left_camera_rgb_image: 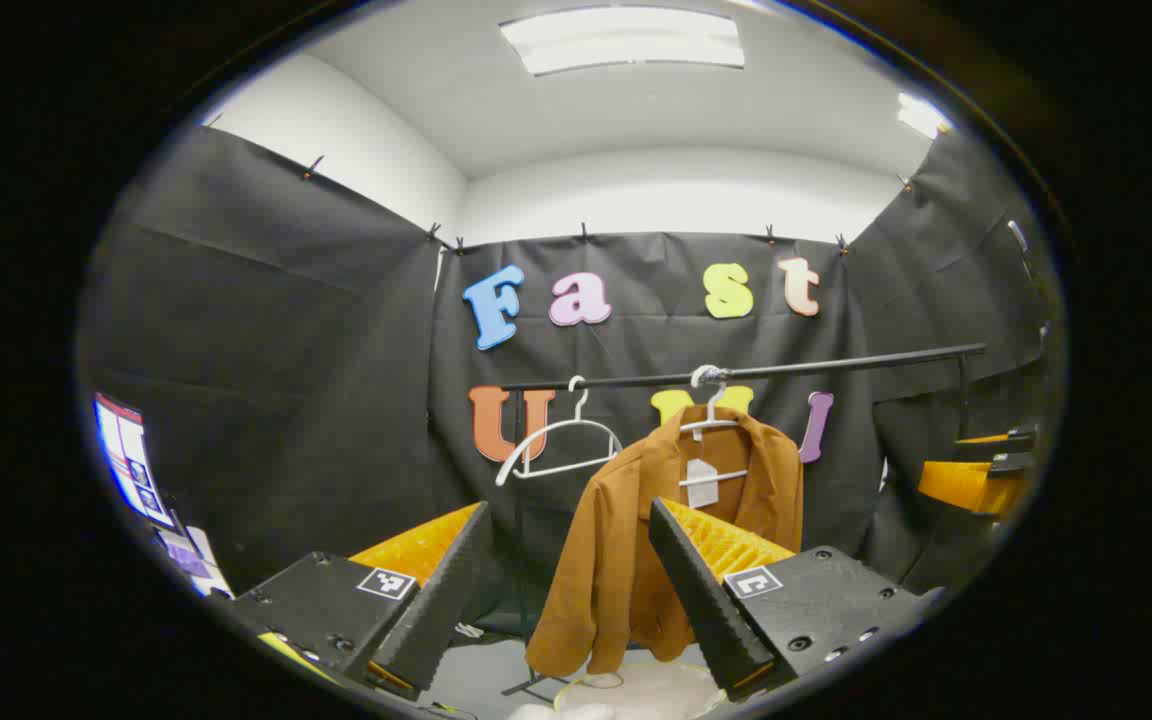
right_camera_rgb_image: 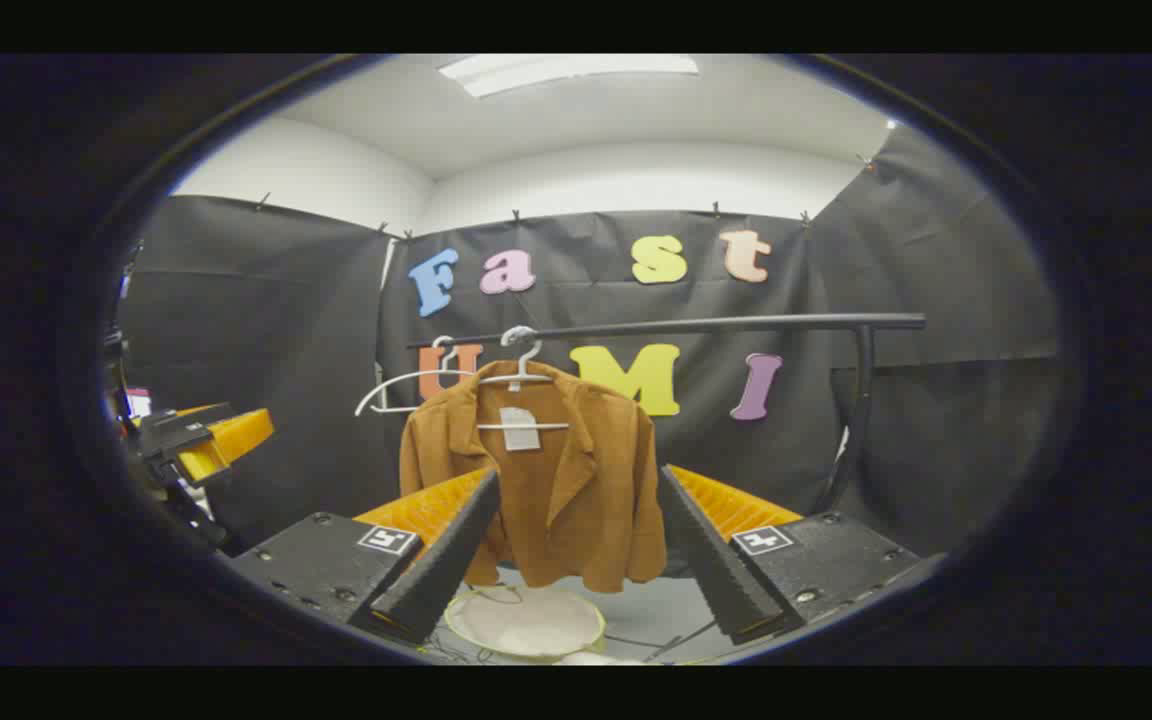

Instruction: Grasp the clothes on the hanger with both hands and then place them into the laundry hamper below.

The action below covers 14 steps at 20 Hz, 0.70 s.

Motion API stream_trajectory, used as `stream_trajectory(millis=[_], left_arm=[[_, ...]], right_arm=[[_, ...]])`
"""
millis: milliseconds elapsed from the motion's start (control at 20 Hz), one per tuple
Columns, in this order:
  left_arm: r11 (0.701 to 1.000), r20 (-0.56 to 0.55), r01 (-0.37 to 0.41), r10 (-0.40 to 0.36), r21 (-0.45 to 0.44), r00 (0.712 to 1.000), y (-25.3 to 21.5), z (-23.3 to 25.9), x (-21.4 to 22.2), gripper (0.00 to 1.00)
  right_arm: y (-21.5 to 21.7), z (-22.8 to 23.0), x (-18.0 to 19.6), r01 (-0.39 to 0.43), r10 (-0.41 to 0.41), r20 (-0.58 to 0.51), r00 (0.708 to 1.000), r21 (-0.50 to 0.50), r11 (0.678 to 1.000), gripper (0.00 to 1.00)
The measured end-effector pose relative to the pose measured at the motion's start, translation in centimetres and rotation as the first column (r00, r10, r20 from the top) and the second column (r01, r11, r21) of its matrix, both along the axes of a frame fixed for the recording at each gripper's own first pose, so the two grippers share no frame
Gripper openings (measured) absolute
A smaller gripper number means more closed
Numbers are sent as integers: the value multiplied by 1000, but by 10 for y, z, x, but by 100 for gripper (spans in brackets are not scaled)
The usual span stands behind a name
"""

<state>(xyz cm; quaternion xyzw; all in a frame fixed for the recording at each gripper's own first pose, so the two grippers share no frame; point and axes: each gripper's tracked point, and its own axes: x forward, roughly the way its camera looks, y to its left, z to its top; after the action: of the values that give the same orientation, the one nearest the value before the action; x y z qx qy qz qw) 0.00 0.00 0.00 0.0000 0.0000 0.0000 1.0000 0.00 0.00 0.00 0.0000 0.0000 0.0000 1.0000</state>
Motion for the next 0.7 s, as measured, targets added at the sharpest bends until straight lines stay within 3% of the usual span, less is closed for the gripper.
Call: stream_trajectory(millis=[300,350,700], left_arm=[[999,-2,44,-44,1,999,0,1,-9,96],[999,-6,46,-46,3,999,1,1,-10,100],[998,-20,45,-44,40,999,-7,-3,-11,100]], right_arm=[[8,5,-8,5,-5,9,1000,-19,1000,100],[10,4,-9,3,-3,7,1000,-12,1000,100],[1,-5,-5,12,-12,5,1000,-25,1000,100]])
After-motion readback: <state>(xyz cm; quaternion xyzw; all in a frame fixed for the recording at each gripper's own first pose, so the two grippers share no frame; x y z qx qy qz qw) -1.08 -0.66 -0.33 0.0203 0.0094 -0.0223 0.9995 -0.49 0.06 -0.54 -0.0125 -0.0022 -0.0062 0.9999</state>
